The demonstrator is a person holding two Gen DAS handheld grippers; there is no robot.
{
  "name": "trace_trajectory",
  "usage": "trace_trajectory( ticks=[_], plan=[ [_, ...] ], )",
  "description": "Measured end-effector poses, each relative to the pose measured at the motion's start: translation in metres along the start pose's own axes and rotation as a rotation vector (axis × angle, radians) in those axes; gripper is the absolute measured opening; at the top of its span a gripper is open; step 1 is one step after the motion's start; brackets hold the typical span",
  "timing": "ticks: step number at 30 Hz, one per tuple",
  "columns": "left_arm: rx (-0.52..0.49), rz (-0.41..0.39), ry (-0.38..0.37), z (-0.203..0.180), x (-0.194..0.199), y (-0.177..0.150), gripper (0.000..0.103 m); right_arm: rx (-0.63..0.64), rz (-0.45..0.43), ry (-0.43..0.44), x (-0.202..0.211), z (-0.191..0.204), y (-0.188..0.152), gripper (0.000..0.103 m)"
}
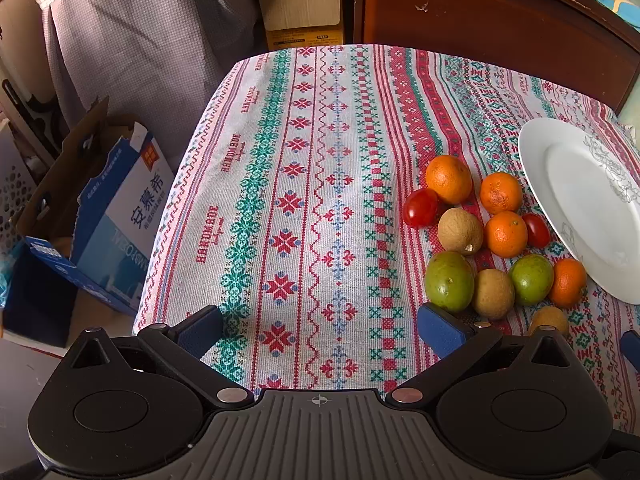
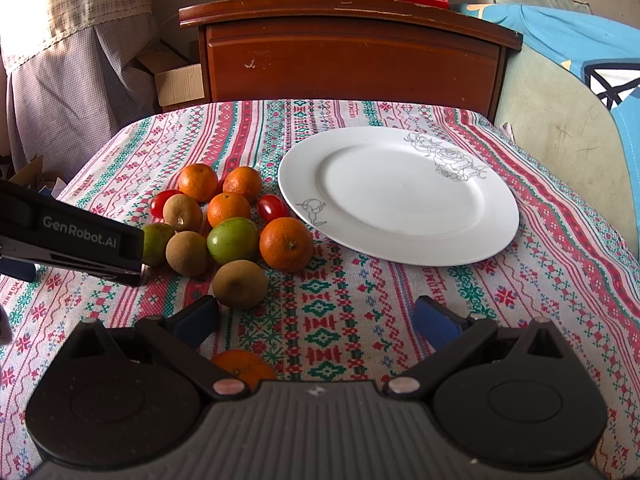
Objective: Organize fruits
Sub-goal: 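Move the left tool toward the green lime while the right tool approaches a tangerine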
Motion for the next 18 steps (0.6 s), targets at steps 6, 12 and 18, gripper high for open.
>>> trace_trajectory(
  ticks=[6, 12, 18],
  plan=[
    [-0.001, 0.011, -0.003, 0.001, -0.002, 0.001, 0.103, 0.003, 0.083, 0.002, 0.001, 0.002, 0.001, 0.102],
    [-0.029, 0.062, -0.035, 0.001, -0.005, 0.002, 0.103, -0.004, 0.244, -0.016, -0.002, 0.003, 0.004, 0.102],
    [-0.062, 0.110, -0.062, 0.000, -0.005, 0.000, 0.103, 0.034, 0.401, 0.043, -0.013, 0.004, 0.011, 0.102]
  ],
)
Point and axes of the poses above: each gripper's, at about its wrist camera, not at the fingertips, and x roughly against the way its jaws point, z to its left, y to its top, the point moved 6 cm from there along -x, roughly the way its jaws point, and after that the axes turned 14 degrees about -z, right-handed, at the moved point
